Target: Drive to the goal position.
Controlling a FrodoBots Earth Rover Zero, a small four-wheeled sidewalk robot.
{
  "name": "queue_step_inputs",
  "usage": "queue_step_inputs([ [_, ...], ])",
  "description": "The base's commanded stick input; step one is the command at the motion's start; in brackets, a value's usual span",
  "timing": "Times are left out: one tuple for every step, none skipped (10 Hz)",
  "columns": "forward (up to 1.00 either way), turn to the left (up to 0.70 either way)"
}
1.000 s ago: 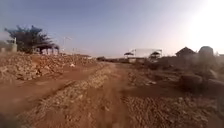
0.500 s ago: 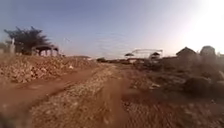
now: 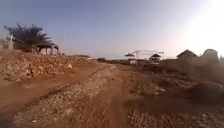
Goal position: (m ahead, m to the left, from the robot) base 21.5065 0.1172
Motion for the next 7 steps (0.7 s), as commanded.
queue_step_inputs([
  [0.5,0.0],
  [0.5,0.0],
  [0.5,0.0],
  [0.5,0.0],
  [0.5,0.0],
  [0.5,0.0],
  [0.55,0.0],
])
